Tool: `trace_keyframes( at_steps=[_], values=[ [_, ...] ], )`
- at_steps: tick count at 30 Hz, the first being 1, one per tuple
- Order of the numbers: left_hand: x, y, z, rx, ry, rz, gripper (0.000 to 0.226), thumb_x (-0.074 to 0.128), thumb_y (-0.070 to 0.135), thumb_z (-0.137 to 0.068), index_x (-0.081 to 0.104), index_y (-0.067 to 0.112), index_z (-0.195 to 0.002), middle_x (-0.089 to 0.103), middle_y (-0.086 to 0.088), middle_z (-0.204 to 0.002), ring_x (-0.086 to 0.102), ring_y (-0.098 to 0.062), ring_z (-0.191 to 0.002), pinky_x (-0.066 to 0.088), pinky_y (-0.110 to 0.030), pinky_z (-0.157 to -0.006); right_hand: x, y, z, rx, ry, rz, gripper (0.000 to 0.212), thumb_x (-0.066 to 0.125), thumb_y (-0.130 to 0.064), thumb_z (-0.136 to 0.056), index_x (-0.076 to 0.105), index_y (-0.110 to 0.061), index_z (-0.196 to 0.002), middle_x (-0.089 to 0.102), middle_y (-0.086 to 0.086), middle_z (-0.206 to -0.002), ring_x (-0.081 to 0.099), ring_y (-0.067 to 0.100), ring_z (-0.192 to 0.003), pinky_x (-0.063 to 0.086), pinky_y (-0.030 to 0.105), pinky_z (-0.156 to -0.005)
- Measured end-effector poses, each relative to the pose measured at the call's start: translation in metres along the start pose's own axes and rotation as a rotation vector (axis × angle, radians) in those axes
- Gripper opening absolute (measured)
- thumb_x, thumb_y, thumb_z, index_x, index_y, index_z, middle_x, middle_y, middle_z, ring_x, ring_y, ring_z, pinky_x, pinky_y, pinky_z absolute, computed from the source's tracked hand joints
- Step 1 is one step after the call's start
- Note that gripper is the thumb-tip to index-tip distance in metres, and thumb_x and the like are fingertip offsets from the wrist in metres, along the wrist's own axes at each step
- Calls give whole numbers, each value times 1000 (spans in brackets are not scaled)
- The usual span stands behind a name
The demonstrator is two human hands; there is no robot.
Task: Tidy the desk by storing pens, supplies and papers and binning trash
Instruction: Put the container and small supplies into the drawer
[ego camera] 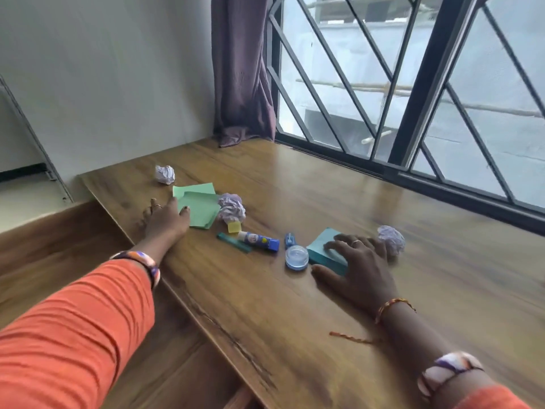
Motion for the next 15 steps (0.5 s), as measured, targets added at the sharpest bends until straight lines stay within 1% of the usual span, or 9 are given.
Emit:
trace_keyframes(
  at_steps=[2, 4, 6, 8, 10, 12, 13, 15],
  values=[
    [5, 8, -12, -23, -29, 19, 52, 44, 40, -92, 42, 8, -133, 42, -27, -139, 33, -39, -134, 27, -43, -111, 7, 3, -4, 10, -83, -3, 74, 35, -77, -64, 56, -34, -120, 49, -5, -138, 39, 15, -130, 20, 37, -107],
    [6, 19, -21, -43, -16, 26, 56, 53, 44, -86, 49, 4, -125, 52, -24, -131, 45, -39, -125, 34, -41, -106, 12, 4, -7, 8, -121, 4, 81, 27, -80, -62, 50, -36, -126, 43, -8, -142, 34, 14, -133, 21, 36, -108],
    [4, 26, -31, -75, 20, 30, 60, 65, 42, -78, 52, 2, -121, 54, -23, -128, 48, -41, -121, 39, -41, -101, 13, 2, -9, -11, -131, 15, 87, 18, -79, -60, 46, -35, -130, 40, -8, -144, 32, 14, -134, 22, 33, -108],
    [0, 33, -38, -93, 34, 45, 66, 74, 33, -73, 50, -1, -123, 53, -23, -129, 49, -41, -120, 41, -42, -99, 16, -1, -13, -33, -147, 31, 89, 12, -77, -60, 44, -34, -132, 39, -7, -145, 31, 15, -135, 23, 31, -108],
    [-4, 35, -43, -136, 5, 56, 73, 81, 29, -66, 48, -2, -124, 55, -22, -127, 52, -38, -118, 44, -42, -99, 19, -4, -19, -46, -153, 35, 88, 9, -74, -62, 42, -33, -134, 37, -6, -146, 29, 16, -136, 23, 30, -109],
    [-1, 29, -51, -174, -67, 153, 77, 87, 24, -58, 51, -2, -120, 59, -20, -122, 56, -34, -113, 46, -41, -97, 24, -6, -24, -63, -163, 30, 88, 7, -71, -64, 40, -33, -136, 35, -5, -148, 27, 16, -138, 21, 29, -110],
    [4, 23, -58, -195, -105, 235, 82, 91, 23, -50, 53, -2, -118, 61, -18, -119, 58, -32, -110, 48, -40, -96, 26, -6, -26, -72, -170, 23, 88, 6, -70, -64, 39, -34, -137, 34, -4, -149, 24, 15, -139, 18, 29, -112],
    [22, -5, -96, -229, -115, 409, 101, 95, 27, -22, 58, 1, -112, 65, -15, -112, 64, -29, -100, 53, -42, -90, 28, -5, -28, -83, -183, 10, 89, 4, -70, -64, 36, -35, -139, 30, -5, -151, 18, 14, -142, 11, 30, -115]
  ],
)
Point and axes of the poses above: each hand's wrist, its own z-axis away from the middle knuckle, its own x-axis out of the palm, y = z × x, the point moved 7 cm from there along -z, towards the middle knuckle
